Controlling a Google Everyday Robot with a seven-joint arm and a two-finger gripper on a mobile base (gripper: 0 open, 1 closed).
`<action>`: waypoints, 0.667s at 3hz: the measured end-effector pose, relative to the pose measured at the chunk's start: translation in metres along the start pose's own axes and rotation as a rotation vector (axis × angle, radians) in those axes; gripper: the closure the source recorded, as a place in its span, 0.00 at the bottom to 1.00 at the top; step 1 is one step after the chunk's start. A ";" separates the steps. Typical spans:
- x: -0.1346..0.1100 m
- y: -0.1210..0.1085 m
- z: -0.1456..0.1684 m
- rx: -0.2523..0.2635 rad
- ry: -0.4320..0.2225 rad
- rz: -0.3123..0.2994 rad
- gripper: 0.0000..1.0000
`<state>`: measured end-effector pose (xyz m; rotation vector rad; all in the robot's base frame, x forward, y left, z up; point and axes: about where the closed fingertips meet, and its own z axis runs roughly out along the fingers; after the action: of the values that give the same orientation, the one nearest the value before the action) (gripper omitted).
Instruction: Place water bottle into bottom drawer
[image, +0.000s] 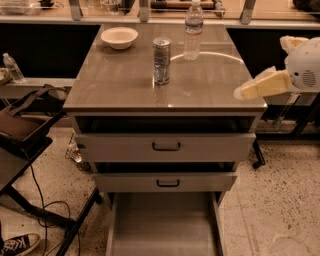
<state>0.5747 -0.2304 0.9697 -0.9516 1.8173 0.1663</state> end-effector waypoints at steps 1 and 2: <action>-0.007 -0.017 0.019 0.086 -0.125 0.076 0.00; -0.019 -0.035 0.019 0.162 -0.162 0.084 0.00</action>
Offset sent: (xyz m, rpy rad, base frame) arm 0.0230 0.0029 0.0021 0.1124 -0.0790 -0.0580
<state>0.6148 -0.2338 0.9869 -0.7280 1.6943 0.1412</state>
